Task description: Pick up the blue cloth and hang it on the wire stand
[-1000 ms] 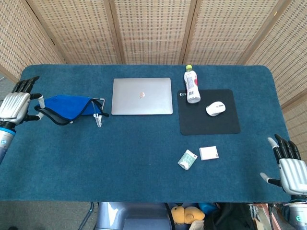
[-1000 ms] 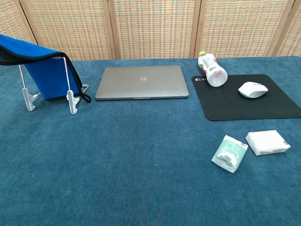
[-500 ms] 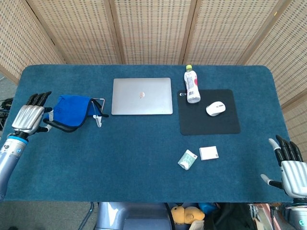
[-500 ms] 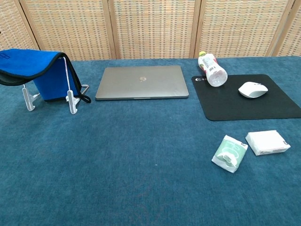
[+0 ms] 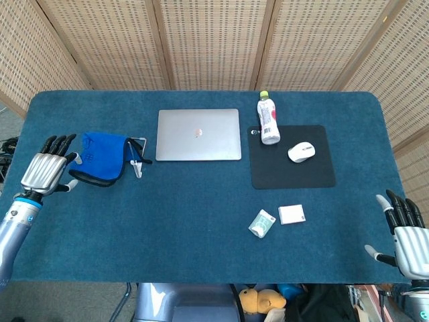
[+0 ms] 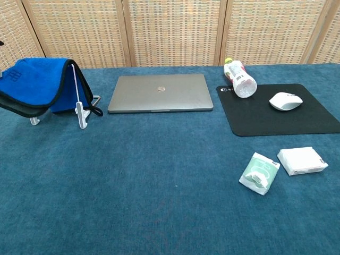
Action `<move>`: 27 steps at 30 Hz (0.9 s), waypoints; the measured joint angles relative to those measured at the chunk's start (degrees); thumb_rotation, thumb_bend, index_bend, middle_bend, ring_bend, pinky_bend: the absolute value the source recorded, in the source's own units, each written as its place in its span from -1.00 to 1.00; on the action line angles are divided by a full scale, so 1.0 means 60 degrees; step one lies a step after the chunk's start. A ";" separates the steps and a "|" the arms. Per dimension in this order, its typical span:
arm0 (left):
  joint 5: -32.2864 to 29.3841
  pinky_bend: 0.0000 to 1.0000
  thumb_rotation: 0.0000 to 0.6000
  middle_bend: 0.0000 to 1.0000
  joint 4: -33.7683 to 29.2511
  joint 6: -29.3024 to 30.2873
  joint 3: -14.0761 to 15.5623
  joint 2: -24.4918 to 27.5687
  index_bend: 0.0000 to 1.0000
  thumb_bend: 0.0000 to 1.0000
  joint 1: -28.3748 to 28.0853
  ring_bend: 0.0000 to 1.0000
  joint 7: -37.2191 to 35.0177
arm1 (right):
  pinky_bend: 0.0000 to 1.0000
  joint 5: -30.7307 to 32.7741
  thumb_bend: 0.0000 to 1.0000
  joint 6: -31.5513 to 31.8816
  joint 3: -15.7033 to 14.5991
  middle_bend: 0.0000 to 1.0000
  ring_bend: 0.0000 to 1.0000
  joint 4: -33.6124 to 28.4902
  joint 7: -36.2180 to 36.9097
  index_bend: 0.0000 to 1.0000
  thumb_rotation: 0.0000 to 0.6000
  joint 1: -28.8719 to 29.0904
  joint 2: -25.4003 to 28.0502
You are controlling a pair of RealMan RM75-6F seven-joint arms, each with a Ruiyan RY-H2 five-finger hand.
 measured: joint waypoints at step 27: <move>0.0580 -1.00 1.00 -1.00 -0.3332 0.3724 0.0350 0.1347 -1.00 -0.60 0.2607 -1.00 0.0476 | -1.00 -0.0394 -1.00 0.0341 -0.0078 -1.00 -1.00 -0.0084 0.0294 -1.00 1.00 -0.0156 0.0159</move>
